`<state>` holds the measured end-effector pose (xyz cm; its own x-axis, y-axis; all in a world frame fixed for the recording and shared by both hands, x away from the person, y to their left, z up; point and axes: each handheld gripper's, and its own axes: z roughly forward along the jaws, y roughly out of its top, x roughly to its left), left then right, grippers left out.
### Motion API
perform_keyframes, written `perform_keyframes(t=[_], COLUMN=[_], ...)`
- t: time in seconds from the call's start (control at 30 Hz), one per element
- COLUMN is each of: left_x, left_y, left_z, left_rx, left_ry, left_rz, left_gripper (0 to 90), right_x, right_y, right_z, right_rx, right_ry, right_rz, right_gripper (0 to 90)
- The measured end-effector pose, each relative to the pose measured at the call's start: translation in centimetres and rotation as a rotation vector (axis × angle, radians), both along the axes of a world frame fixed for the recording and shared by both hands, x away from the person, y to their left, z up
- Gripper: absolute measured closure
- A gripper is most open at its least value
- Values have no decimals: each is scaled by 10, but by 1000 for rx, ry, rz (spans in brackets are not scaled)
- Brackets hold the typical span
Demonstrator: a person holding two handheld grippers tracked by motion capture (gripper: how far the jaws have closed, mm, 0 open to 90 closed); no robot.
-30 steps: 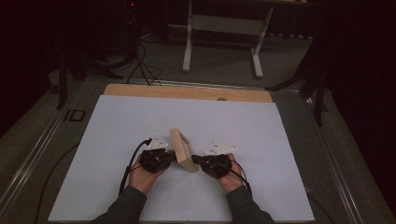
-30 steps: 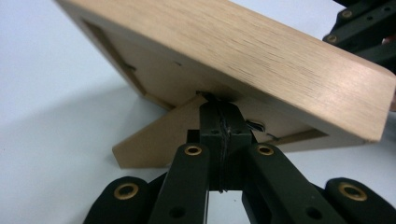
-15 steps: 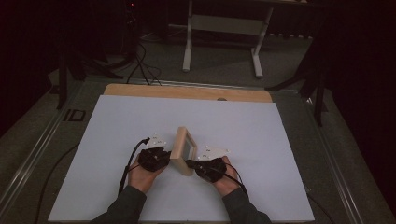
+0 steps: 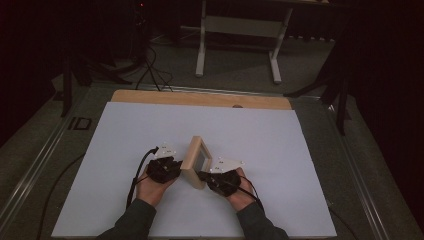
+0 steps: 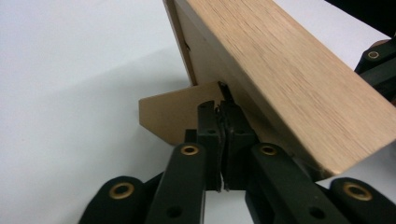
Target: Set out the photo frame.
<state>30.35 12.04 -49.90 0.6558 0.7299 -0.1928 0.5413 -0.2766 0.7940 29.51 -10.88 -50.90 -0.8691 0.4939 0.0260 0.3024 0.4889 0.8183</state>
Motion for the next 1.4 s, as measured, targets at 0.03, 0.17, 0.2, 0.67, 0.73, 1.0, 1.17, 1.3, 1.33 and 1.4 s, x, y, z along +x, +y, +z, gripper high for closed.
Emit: perform_keyframes(t=[0.03, 0.17, 0.2, 0.67, 0.73, 1.0, 1.17, 1.3, 1.33, 1.4], left_x=[0, 0, 0, -6, -7, -11, -17, -20, -22, -23], left_y=[1, 6, 7, 26, 29, 35, 35, 34, 34, 32], left_z=[0, 2, 3, 13, 16, 24, 32, 37, 40, 42], left_rx=[-1, -12, -15, -79, -89, -128, -142, -158, -178, -185], left_ry=[-2, -4, -5, -29, -31, -43, -66, -74, -68, -68], left_rz=[5, 22, 26, 97, 105, 139, 136, 140, 139, 134], left_gripper=[825, 788, 781, 572, 557, 481, 460, 425, 418, 408], right_x=[0, 0, 0, 5, 6, 8, 10, 11, 11, 11], right_y=[0, -2, -2, -14, -16, -20, -25, -28, -30, -31], right_z=[0, 1, 2, 8, 8, 10, 12, 14, 15, 16], right_rx=[-1, -7, -9, 14, 20, 23, 37, 45, 51, 55], right_ry=[-1, -15, -19, -33, -32, -36, -39, -38, -40, -40], right_rz=[0, -7, -9, -66, -78, -110, -131, -139, -144, -150], right_gripper=[845, 781, 765, 595, 571, 535, 531, 531, 531, 528])
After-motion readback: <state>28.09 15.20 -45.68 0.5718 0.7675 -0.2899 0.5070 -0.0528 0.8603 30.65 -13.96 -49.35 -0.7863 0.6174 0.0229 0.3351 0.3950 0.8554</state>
